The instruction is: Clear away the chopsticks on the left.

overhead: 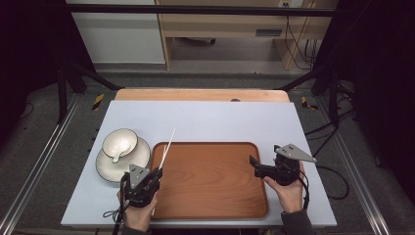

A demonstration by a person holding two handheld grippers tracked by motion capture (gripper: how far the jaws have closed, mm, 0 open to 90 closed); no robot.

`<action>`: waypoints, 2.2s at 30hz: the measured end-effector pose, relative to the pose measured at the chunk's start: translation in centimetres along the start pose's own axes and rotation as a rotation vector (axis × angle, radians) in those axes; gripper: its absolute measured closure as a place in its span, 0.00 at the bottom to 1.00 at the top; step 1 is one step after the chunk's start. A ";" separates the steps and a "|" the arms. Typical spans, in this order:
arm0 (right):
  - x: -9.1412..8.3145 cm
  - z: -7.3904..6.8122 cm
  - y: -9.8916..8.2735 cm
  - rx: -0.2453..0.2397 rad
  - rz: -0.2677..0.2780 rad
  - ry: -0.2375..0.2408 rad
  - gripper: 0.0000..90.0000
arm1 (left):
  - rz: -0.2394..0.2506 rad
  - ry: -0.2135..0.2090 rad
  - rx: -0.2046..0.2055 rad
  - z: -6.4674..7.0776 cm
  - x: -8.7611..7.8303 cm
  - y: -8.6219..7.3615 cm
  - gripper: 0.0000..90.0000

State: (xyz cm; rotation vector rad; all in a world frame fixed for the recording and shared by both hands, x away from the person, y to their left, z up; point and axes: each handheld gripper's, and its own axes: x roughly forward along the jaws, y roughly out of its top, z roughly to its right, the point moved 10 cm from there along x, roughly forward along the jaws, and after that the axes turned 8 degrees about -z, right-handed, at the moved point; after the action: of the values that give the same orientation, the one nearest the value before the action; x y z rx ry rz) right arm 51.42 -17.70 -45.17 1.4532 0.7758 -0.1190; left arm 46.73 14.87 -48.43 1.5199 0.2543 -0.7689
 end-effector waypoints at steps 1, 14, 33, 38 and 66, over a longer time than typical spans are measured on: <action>0.0 0.0 0.0 -0.004 -0.002 -0.002 0.06 | 0.003 -0.002 -0.012 0.0 0.1 -0.1 0.93; 0.2 0.1 -0.1 -0.005 -0.006 0.001 0.06 | -0.009 0.027 -0.091 -0.1 1.5 -2.1 0.93; 0.4 0.0 -0.2 -0.008 -0.013 0.003 0.06 | -0.091 0.042 -0.115 0.2 3.6 -4.0 0.93; 0.4 0.0 -0.3 -0.011 -0.017 0.003 0.06 | -0.118 0.044 -0.113 0.2 3.9 -4.6 0.93; 0.6 -0.2 -0.4 -0.015 -0.025 0.011 0.06 | -0.155 0.058 -0.113 0.3 3.9 -4.7 0.91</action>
State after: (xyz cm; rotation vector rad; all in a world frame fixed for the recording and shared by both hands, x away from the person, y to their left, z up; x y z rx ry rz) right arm 51.58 -17.33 -45.78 1.4316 0.8023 -0.1242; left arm 46.78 14.01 -54.51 1.4285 0.4565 -0.8196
